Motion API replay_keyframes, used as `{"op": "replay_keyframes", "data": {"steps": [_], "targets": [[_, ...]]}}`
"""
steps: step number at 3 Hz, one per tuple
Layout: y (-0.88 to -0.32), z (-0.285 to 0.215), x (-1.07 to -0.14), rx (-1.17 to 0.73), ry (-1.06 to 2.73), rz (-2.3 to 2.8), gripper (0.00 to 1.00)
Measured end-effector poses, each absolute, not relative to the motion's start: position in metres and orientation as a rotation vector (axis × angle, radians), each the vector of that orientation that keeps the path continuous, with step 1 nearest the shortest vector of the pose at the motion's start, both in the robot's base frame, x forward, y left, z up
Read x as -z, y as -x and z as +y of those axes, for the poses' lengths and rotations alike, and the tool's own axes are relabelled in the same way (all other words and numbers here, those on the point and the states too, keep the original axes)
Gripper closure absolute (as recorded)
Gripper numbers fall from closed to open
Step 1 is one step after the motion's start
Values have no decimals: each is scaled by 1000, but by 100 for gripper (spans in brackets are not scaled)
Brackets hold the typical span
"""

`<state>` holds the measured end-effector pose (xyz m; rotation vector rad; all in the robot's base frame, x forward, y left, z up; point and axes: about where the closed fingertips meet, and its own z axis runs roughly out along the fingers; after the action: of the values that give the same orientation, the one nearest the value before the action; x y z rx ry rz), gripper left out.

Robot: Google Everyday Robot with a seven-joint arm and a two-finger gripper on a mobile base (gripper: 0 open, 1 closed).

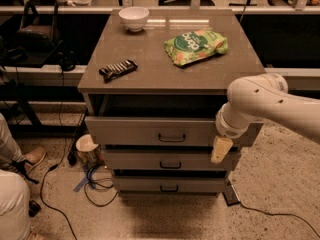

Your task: Open top drawer

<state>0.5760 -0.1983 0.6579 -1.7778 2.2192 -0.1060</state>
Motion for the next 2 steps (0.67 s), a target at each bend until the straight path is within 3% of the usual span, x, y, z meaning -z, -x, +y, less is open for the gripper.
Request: {"op": "replay_keyframes", "data": {"steps": [2], "targets": [[-582,-188,-654,84,1893,2198,0]]}}
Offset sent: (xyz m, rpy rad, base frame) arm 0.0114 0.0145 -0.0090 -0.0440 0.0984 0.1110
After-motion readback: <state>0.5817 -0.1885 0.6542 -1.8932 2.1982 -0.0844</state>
